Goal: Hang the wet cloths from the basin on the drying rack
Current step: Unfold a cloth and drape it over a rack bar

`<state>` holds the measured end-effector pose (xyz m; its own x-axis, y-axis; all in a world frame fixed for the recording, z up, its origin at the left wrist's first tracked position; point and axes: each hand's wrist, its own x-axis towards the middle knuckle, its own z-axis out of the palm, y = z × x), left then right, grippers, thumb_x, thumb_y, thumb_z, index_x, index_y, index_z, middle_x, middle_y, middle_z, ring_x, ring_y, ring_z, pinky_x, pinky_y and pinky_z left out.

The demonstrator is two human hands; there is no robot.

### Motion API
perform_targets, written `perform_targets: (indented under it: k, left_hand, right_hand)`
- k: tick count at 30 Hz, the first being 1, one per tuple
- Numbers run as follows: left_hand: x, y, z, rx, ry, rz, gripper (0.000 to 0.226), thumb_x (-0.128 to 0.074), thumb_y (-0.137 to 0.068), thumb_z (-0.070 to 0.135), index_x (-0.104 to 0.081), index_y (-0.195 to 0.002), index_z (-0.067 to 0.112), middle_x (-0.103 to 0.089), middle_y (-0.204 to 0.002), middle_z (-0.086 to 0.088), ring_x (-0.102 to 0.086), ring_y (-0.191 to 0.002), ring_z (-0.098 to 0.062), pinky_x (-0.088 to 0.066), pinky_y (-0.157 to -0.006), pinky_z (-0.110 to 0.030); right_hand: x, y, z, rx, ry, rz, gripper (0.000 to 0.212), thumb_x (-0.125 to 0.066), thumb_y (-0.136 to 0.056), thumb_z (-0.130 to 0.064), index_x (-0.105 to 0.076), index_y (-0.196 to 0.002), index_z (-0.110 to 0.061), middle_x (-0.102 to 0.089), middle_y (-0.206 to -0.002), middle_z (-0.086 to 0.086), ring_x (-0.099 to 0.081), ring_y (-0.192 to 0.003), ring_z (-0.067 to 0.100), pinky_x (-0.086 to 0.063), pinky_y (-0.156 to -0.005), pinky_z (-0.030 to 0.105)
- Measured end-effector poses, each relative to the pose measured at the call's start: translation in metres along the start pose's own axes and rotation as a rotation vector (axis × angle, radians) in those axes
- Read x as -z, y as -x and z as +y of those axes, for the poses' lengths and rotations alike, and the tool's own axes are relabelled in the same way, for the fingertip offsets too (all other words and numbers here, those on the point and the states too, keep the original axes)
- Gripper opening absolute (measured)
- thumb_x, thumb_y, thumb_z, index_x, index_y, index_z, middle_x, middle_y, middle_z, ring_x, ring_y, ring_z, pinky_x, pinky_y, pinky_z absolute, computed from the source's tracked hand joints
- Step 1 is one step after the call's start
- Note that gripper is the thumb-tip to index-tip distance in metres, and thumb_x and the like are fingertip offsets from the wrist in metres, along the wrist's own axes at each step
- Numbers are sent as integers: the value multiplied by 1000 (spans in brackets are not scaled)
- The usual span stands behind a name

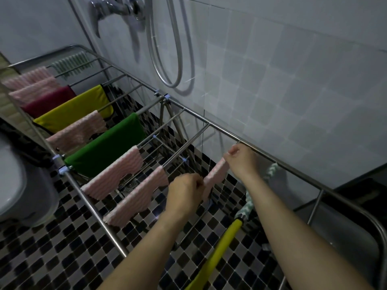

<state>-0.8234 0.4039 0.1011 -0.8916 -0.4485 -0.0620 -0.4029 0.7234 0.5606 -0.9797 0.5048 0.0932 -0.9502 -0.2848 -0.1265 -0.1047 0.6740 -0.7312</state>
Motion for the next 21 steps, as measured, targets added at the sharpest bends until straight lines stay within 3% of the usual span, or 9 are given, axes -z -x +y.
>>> perform_targets:
  k: [3,8,12,15,21]
  left_hand:
    - [-1,0,7,-7,2,8,14,-62,-91,21,-71,-101,17,-69,-94,1,-64,-76,-11,-57,-72,-28]
    - [1,8,11,-22,-18,14,15,-59,-93,21,-69,-103,20,-64,-96,4,-58,-83,-10,-39,-69,-18]
    - [11,9,11,-22,-37,-52,23,-56,-93,17,-68,-113,19,-68,-106,-2,-62,-91,-17,-50,-77,-29]
    - [25,17,4,-33,-12,-92,26,-56,-93,18,-69,-114,21,-71,-107,-3,-66,-94,-21,-54,-82,-37]
    - [68,58,-30,72,170,78,25,-57,-94,12,-70,-114,18,-71,-111,4,-65,-92,-8,-48,-80,-17]
  right_hand:
    - [-3,-3,1,-41,-36,38,21,-67,-86,-11,-55,-76,-25,-68,-96,3,-66,-89,20,-56,-79,32]
    - [-2,4,0,-86,-48,70,30,-62,-88,-5,-51,-69,-26,-63,-87,-1,-66,-84,21,-58,-80,37]
    - [-4,9,-9,-41,85,93,8,-56,-91,-9,-59,-90,-17,-64,-105,7,-61,-90,22,-49,-71,30]
    - [-4,19,-23,2,159,76,17,-55,-91,-12,-59,-107,-10,-58,-117,14,-54,-105,30,-46,-80,33]
    - [3,56,-79,176,107,-122,18,-54,-93,-16,-64,-107,-18,-63,-103,-1,-54,-91,13,-38,-80,25]
